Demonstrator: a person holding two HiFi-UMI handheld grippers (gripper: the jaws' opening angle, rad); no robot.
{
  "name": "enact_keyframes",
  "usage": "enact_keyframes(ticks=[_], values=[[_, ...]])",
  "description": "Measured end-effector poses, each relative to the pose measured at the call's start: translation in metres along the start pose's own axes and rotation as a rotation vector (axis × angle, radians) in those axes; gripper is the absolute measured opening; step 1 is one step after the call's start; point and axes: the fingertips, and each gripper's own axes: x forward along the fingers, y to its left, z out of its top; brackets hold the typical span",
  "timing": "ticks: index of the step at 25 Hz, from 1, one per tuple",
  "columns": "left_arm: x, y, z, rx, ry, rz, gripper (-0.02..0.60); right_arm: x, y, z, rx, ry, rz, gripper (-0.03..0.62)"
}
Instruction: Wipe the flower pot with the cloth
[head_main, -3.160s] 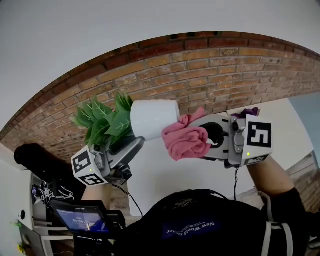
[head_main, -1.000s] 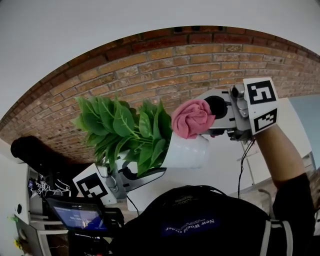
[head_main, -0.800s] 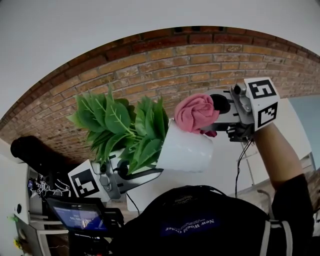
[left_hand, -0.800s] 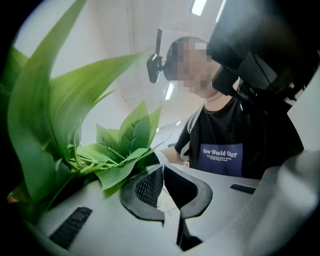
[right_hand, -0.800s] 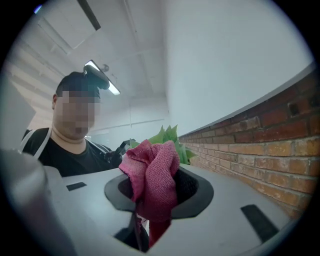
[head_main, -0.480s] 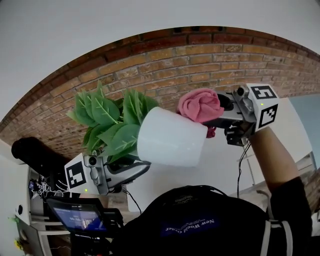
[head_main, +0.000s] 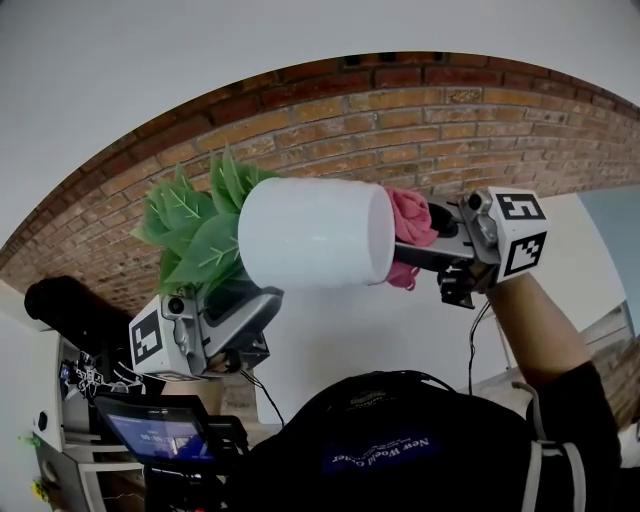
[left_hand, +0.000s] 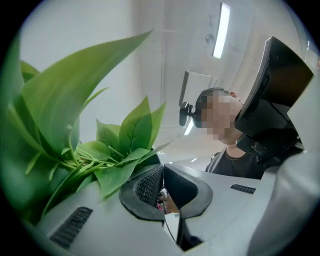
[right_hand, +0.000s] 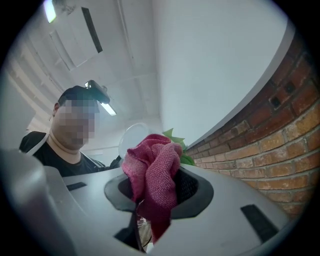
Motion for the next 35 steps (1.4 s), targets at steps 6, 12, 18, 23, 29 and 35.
enact_keyframes(ticks=[6,12,18,23,29,35], values=[[0.028,0.022,0.01,0.02,-0.024,0.089,0.011,-0.001,-0.004,0.002,0.05,-0.025,-0.012,0.109],[0.043,0.038,-0.005,0.052,-0.023,0.144,0.009,0.001,-0.003,-0.01,0.024,-0.009,0.01,0.109],[0.014,0.038,-0.01,0.122,0.087,0.178,0.008,0.04,0.012,-0.033,-0.045,0.077,-0.028,0.109],[0.013,0.041,-0.03,0.178,0.217,0.194,0.008,0.037,0.011,-0.045,-0.13,0.166,-0.101,0.109],[0.011,0.041,-0.052,0.212,0.374,0.194,0.008,0.033,0.02,-0.054,-0.265,0.29,-0.173,0.109],[0.013,0.015,-0.086,0.229,0.556,0.151,0.008,0.025,0.052,-0.041,-0.375,0.331,-0.204,0.109]])
